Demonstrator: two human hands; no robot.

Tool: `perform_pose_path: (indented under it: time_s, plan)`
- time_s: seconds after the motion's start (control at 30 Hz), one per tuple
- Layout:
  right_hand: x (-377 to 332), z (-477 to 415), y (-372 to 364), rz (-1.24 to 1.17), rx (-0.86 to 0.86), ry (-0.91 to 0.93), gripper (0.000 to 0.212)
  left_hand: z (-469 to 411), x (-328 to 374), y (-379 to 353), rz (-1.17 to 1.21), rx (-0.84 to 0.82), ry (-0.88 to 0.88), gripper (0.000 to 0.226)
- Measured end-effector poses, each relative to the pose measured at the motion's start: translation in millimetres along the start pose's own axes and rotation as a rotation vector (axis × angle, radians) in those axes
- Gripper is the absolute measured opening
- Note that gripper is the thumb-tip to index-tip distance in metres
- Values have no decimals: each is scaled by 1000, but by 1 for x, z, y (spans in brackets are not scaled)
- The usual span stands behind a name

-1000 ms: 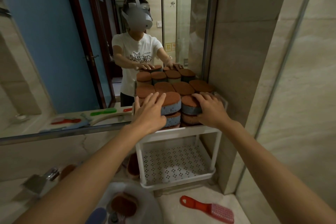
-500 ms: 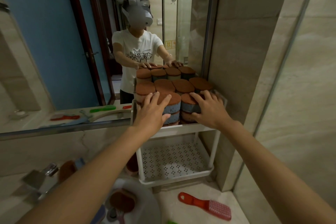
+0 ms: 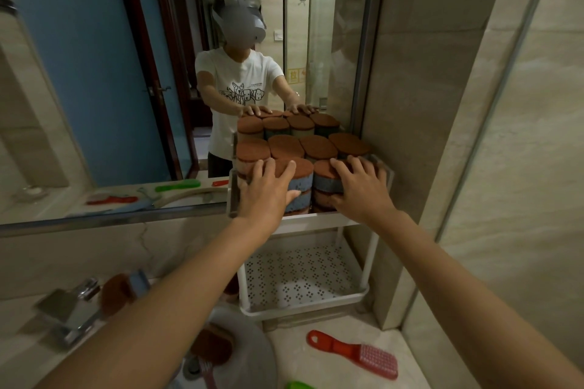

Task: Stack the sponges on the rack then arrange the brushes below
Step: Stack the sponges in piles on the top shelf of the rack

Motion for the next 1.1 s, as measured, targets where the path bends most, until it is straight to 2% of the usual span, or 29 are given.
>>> perform_pose_path:
  time_s: [0.13,0.27,0.4,0.83,0.93,1.1]
  plan:
    - [-1,1,0,6,-7,-1,72,-1,2,1,8,43,5,58]
    - [1,3,1,-23,10,1,72,1,-6,-1,139,13,12,63]
    - [2,6,2,-45,24,3,71,10,-28,5,258,97,80,69]
    - [4,3,1,-106,49,-22,68,9,-37,4,383,48,120,61]
    - [4,5,2,-110,51,-23,68,11,-39,6,490,77,113,66]
    - [-10,6,19,-121,178,38,75,14,-60,5,688,99,205,75]
Point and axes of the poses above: each hand's wrist, its own z-axis away from the middle knuckle, its own y-axis out of the back of the hand, x = y × z, the point moved 10 cm from there along -z, towards the middle knuckle, and after that the axes turned 11 degrees about y, right-handed, at the moved point
